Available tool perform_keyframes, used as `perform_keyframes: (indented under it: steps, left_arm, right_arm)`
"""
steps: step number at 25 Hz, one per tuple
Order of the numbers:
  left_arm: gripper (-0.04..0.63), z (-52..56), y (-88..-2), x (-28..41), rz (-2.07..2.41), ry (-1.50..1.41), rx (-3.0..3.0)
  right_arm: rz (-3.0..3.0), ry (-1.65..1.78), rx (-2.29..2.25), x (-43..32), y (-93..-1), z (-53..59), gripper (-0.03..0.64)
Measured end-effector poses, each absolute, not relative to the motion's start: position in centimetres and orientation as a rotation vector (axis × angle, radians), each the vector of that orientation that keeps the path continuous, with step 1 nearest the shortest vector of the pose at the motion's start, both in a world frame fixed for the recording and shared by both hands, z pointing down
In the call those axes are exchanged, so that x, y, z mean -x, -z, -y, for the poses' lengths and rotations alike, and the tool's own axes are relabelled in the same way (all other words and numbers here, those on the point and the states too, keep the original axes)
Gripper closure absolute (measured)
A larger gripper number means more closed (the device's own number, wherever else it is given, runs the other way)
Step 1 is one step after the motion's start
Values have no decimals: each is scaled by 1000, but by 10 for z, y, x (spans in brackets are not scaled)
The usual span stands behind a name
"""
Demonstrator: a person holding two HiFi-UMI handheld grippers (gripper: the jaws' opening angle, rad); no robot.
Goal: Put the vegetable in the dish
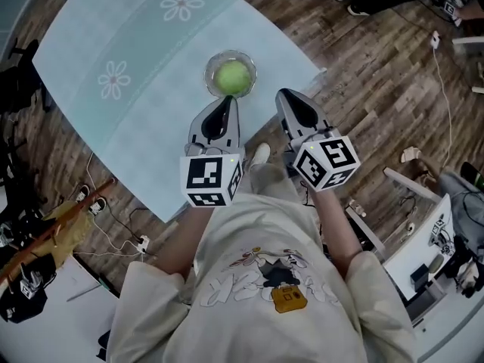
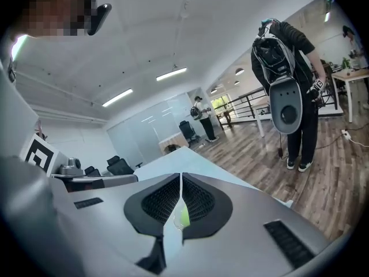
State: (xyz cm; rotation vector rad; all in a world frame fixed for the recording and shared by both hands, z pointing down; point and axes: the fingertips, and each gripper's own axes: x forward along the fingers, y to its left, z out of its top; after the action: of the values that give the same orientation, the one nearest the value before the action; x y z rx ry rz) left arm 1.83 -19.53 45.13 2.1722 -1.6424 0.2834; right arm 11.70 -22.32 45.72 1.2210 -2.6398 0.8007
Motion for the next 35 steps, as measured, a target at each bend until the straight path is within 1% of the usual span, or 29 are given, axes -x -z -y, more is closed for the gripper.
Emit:
perform_keyframes:
  steps: [11,19,25,31,35]
  left_arm:
    - [588,128,-401,-34,1688,-249,-2210]
    - [588,82,-376,-41,1737,-206,-2227]
    - [588,47,-368,-32,1732,-204,-2220]
    - [588,23,-365,-23,1705,-214,-2246]
    - [588,-1,-361,-12,1691,-210,-2255]
  right_arm:
    - [2753,-604,-1152,-126,-402,172,588]
    - [2794,-592,-1087,-139,-385,132,588]
    - [2800,-635,-1146,-146,-374,107,588]
    - [2790,-616,-1164,-130,-369,81,588]
    - [2790,-667,-1134,-107,-369,53,588]
